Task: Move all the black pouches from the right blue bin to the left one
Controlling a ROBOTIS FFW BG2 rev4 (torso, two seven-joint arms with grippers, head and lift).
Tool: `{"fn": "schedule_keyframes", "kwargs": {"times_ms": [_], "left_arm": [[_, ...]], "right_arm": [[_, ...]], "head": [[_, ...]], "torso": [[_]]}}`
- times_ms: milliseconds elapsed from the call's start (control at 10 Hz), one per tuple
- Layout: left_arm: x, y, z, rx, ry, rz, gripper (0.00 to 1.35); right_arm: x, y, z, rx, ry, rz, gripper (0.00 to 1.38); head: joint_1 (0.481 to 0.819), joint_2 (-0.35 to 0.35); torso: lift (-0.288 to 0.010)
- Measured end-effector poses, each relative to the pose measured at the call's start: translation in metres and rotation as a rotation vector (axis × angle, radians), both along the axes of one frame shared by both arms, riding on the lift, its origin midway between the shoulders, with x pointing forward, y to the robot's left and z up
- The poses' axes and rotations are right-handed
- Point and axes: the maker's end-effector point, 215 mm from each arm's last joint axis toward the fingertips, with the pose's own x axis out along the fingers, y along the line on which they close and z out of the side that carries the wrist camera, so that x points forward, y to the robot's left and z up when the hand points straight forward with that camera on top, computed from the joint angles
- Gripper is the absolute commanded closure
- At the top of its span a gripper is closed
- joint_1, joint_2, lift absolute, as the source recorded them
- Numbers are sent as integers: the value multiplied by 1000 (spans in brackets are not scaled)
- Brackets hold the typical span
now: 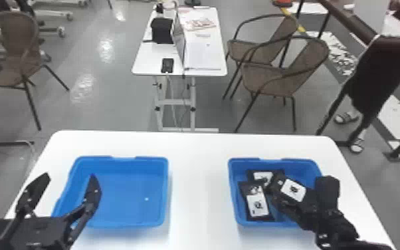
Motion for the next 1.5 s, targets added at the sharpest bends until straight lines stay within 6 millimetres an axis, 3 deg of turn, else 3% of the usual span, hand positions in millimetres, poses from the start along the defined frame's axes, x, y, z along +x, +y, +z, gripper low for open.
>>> {"fn": "schedule_keyframes", "kwargs": {"times_ms": [200, 500, 600, 700, 1000, 1100, 1300, 1500], "left_arm": [[-1, 2, -1, -4, 2, -6, 249], [0, 7, 0, 3, -2, -4, 249], [0, 7, 0, 4, -4, -3, 249], [0, 8, 0, 4, -4, -2, 249], [-1, 8, -1, 0, -8, 1, 249], [-2, 8, -1, 0, -9, 3, 249], [4, 8, 5, -3, -24, 6, 243], [11, 6, 15, -13, -50, 5, 243]], "right_arm": [[-4, -10, -12, -31, 46, 0, 121], [5, -18, -20, -57, 97, 30, 127], [10, -22, -20, -66, 106, 32, 277], [12, -24, -23, -65, 123, 36, 691], [-2, -25, -37, -44, 165, 28, 881], [-9, -22, -39, -20, 161, 14, 884], [-15, -11, -26, 36, 109, 2, 884], [-16, 3, 1, 64, 39, 10, 884]], "head": [[695, -82], [695, -86], [695, -88], [695, -92], [695, -94], [695, -93], [695, -79], [695, -66]], "torso": [[10], [10], [10], [10], [10], [10], [10], [10]]}}
